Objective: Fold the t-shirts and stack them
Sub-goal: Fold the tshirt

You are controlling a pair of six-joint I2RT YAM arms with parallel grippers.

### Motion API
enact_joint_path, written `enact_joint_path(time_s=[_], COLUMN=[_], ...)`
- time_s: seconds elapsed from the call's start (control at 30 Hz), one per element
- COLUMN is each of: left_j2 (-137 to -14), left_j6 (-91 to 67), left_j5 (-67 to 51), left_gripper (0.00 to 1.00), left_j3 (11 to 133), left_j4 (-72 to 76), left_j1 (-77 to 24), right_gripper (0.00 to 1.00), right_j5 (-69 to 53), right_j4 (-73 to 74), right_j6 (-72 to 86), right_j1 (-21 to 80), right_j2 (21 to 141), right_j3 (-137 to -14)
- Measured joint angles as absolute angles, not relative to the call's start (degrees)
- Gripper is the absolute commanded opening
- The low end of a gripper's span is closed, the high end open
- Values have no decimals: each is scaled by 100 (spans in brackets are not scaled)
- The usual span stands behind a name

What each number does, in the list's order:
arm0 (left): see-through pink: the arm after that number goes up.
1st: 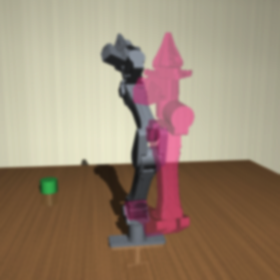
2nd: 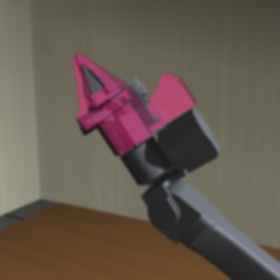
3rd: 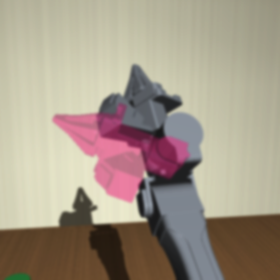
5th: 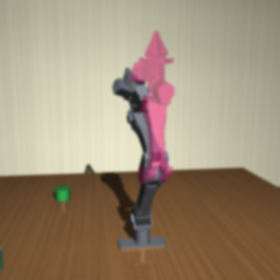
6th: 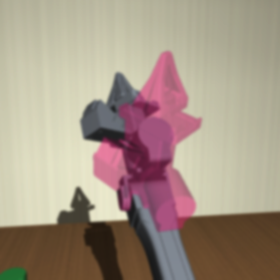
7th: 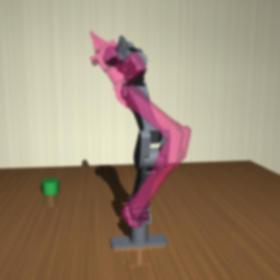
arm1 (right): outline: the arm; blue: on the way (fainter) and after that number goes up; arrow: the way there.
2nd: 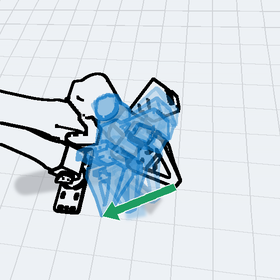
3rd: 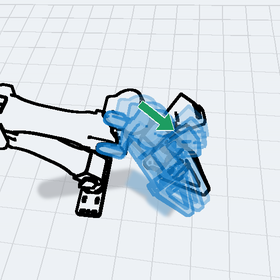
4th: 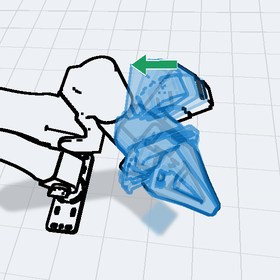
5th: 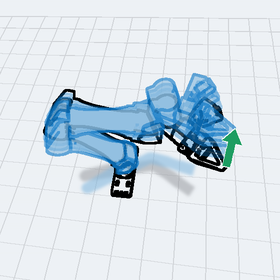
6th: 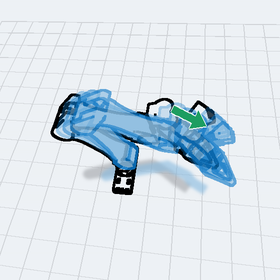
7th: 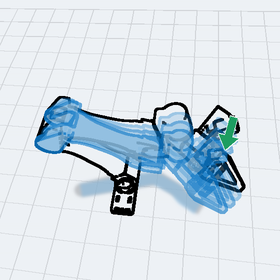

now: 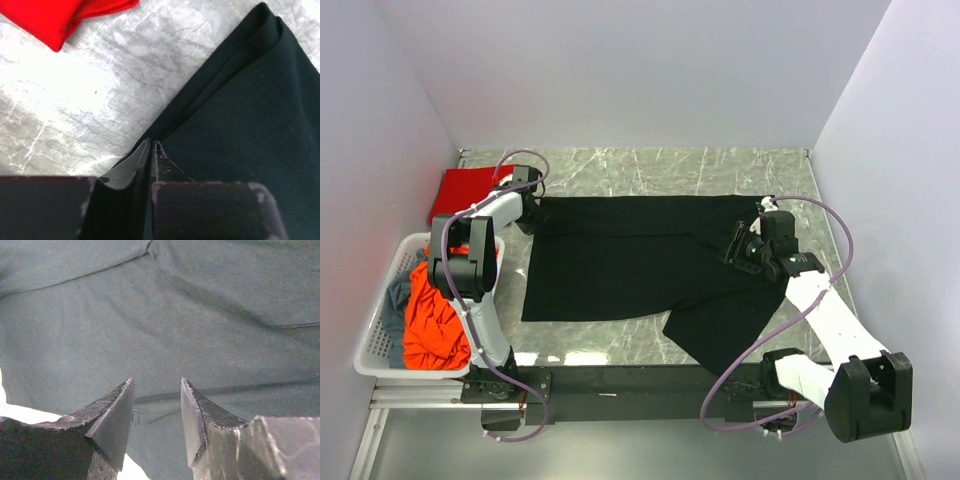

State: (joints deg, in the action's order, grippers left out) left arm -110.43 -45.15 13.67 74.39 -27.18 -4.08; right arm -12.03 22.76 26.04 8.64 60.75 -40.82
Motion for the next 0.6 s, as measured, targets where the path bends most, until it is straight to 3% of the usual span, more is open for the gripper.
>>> enact_joint_path(time_s=[0.13,0.6], left_j2=[-11026,-10556], left_j6=[-4547,-4950], left_j5=[1472,1573], left_gripper=[4,7], left_j3=[7430,6897], left_j4=[-2727,-2729], left_j1=[-405,-377], right_gripper=[49,49], right_j5=[-1201,-1181], right_j4=[2276,2257], right_j6=[2602,2587], right_j1=[864,864], right_j2=[6042,6020], right_j3=[-4082,-4003])
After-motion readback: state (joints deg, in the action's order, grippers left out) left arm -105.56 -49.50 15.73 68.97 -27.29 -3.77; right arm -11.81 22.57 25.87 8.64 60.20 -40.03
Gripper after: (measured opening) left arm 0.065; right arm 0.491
